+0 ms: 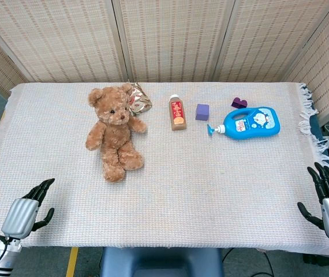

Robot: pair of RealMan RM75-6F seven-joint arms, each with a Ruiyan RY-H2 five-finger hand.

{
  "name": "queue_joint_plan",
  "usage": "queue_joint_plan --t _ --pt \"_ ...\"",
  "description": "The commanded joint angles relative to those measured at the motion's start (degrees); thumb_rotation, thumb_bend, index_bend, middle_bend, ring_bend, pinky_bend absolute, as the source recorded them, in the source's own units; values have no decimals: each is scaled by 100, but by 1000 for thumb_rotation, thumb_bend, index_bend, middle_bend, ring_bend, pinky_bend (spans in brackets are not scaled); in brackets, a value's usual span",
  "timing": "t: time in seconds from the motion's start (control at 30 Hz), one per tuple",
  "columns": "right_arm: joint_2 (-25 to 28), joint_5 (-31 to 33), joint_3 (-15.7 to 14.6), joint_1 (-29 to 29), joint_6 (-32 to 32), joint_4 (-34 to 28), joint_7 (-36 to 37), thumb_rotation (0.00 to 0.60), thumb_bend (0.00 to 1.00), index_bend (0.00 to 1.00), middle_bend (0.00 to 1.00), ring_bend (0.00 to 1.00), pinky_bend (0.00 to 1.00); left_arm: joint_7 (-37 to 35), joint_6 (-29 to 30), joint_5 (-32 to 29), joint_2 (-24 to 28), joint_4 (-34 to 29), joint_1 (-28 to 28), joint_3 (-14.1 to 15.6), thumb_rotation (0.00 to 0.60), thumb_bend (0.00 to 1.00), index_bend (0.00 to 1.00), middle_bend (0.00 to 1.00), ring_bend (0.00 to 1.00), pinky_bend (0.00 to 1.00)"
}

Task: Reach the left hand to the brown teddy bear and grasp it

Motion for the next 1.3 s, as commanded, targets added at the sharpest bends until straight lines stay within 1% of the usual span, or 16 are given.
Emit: queue_joint_plan --t 0.03,0.2,0.33,0.43,0.6,0.7,0.73,0.9,1.0,1.13,1.3 --pt "25 12 -23 17 -68 -40 -35 600 134 0 0 0 29 57 8 -16 -27 1 8 -7 600 426 0 85 191 497" --pt "39 -59 -54 43 -126 -65 -38 600 134 0 0 0 34 214 14 -53 -94 35 24 -14 600 427 0 85 158 484" --pt "35 -366 -133 86 -56 101 157 600 134 0 0 0 34 175 -47 -96 -177 31 2 -26 600 426 0 79 127 407" --pt "59 -380 -135 116 -87 162 278 600 127 0 0 0 34 149 -165 -137 -253 107 -59 -42 600 414 0 49 91 369" --pt "116 -437 -146 124 -45 160 491 600 94 0 0 0 34 159 -331 -307 -449 174 -160 -148 600 389 0 16 61 350" --pt "91 -436 -121 113 22 196 558 600 92 0 0 0 34 291 -299 -459 -685 295 -221 -332 600 385 0 3 20 322" --pt "94 -411 -119 122 -8 198 586 600 92 0 0 0 34 344 -264 -540 -801 342 -250 -438 600 385 0 0 9 314" --pt "197 -328 -154 204 -270 106 640 600 91 0 0 0 34 618 -276 -998 -1192 355 -420 -867 600 380 0 0 5 293" --pt "254 -352 -200 214 -320 50 732 600 92 0 0 0 34 760 -499 -1429 -1353 170 -579 -1110 600 370 0 9 31 291" --pt "275 -340 -205 210 -309 21 897 600 92 0 0 0 40 941 -723 -2038 -1708 79 -860 -1507 600 366 0 62 67 291" --pt "326 -363 -236 220 -343 11 952 600 92 0 0 0 40 1217 -955 -2801 -2259 311 -1289 -1988 600 366 0 91 95 297"
